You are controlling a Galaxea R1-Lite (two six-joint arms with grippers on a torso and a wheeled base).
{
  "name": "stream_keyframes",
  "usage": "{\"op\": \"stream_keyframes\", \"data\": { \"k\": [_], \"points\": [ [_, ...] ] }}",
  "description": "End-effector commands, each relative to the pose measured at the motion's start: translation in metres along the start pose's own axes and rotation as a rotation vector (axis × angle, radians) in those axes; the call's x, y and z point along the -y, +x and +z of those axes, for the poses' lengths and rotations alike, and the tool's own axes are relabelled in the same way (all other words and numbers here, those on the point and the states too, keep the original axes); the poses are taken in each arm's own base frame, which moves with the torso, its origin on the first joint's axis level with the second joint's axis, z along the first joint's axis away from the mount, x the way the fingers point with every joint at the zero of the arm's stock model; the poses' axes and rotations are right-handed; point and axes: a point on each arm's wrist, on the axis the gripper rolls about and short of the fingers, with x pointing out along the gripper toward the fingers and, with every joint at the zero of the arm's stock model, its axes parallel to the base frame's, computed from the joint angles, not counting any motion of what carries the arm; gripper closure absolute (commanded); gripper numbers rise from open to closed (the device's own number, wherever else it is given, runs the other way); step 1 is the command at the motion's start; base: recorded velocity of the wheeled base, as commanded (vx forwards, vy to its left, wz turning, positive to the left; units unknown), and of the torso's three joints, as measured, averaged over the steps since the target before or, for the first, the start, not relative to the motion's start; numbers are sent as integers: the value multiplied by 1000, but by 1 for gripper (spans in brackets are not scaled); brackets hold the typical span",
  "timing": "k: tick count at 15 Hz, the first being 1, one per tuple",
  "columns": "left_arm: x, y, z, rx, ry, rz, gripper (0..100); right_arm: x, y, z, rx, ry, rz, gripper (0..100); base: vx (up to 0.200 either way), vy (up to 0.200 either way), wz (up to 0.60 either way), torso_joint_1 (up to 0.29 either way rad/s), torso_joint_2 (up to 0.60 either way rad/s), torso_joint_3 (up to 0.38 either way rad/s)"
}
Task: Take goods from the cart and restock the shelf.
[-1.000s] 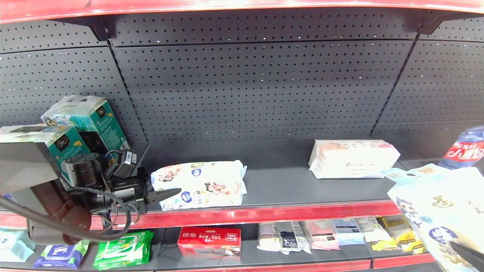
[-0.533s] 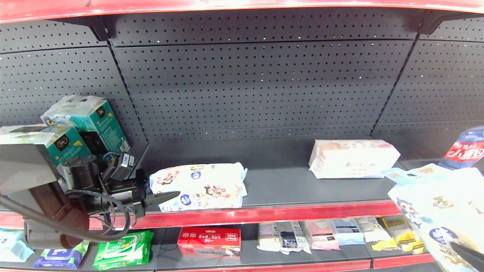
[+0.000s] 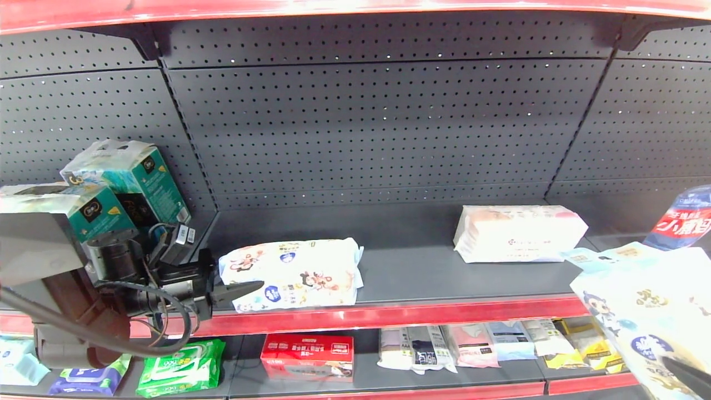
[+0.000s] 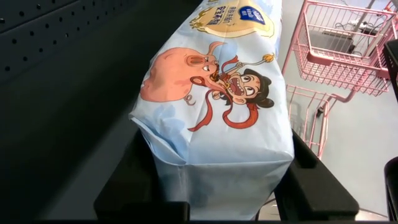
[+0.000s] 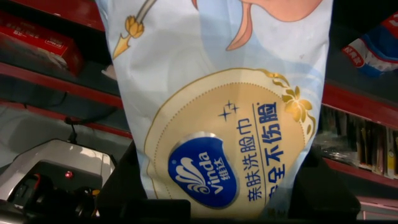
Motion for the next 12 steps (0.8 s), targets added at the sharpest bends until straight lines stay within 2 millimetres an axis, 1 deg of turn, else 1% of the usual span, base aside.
{"op": "stream_keyframes", "data": {
  "k": [1,4,12],
  "points": [
    [2,0,-1,-3,-9,-1,100,0,-1,0,4,-1,-2,100,0,0,0,0,0,0],
    [7,-1,-4,-10,-29,-3,100,0,-1,1,7,-1,-3,100,0,0,0,0,0,0],
    [3,0,-5,-8,-22,-3,100,0,-1,0,3,-1,-5,100,0,0,0,0,0,0]
  ]
}}
